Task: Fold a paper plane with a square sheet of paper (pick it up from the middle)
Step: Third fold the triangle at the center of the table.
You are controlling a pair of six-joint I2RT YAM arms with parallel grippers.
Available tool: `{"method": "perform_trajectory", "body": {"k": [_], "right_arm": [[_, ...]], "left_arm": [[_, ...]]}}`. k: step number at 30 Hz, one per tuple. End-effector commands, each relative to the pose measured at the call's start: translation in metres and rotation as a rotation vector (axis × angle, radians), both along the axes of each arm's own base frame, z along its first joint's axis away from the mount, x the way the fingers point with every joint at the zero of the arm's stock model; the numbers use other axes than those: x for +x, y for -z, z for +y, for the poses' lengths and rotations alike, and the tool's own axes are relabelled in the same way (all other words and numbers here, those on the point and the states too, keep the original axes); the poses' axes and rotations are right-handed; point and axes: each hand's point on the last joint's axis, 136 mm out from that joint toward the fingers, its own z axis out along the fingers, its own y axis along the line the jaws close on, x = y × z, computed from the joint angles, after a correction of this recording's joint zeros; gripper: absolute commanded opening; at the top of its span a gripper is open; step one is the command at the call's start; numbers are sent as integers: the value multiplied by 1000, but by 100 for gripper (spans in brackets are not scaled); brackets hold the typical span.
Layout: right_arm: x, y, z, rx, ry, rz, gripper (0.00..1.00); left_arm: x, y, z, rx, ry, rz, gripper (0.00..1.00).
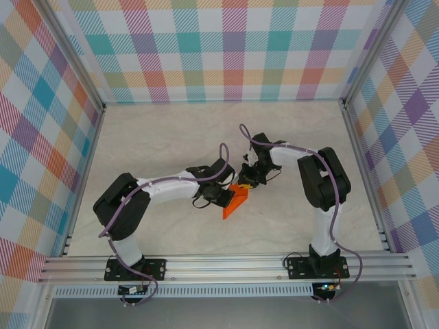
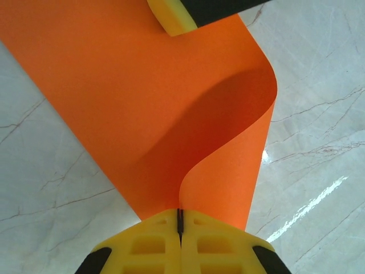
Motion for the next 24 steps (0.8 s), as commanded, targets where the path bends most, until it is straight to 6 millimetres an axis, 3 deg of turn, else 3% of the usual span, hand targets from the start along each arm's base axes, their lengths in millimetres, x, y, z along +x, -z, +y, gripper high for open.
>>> {"method": "perform_trajectory", "body": {"k": [1, 24], "right_arm": [[-12, 10, -7, -49, -9, 45, 16], [-16, 11, -10, -63, 2, 53, 17]], "left_arm": [[9, 2, 3, 26, 5, -5, 0], [17, 13, 12, 85, 4, -26, 0]]}}
